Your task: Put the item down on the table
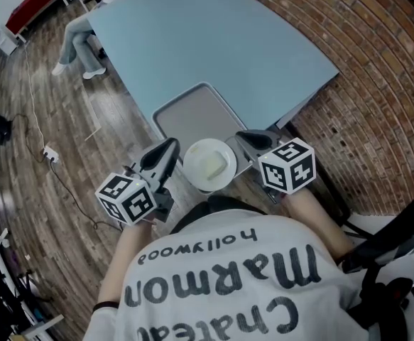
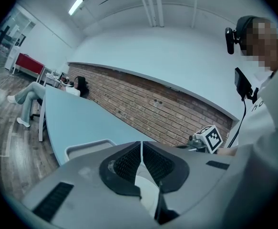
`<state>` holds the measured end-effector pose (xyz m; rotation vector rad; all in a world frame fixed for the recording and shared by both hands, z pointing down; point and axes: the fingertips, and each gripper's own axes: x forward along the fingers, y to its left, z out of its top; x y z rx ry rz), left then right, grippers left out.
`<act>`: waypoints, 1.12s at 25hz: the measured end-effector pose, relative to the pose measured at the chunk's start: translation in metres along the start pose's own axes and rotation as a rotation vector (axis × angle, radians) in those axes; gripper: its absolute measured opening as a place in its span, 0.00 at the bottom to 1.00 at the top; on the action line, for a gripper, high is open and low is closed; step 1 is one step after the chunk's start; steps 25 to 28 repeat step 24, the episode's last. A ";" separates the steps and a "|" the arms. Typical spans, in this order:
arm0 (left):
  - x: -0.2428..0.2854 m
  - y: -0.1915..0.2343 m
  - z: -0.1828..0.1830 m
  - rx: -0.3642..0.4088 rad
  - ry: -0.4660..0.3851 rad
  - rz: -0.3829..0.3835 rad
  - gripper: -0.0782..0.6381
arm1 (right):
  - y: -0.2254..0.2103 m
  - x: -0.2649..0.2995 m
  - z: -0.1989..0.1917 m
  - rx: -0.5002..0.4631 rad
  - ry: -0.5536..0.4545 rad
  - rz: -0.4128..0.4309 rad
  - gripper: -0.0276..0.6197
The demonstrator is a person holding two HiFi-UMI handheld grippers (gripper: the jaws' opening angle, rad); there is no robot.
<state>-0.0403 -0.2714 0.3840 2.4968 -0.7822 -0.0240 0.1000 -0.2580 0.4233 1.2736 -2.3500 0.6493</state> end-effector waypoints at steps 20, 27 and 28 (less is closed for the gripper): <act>0.002 0.001 -0.005 0.003 0.016 0.024 0.14 | -0.006 0.002 -0.004 0.021 0.021 0.020 0.06; 0.001 0.003 -0.007 0.003 0.014 0.035 0.13 | -0.006 0.003 -0.005 0.022 0.021 0.024 0.06; 0.001 0.003 -0.007 0.003 0.014 0.035 0.13 | -0.006 0.003 -0.005 0.022 0.021 0.024 0.06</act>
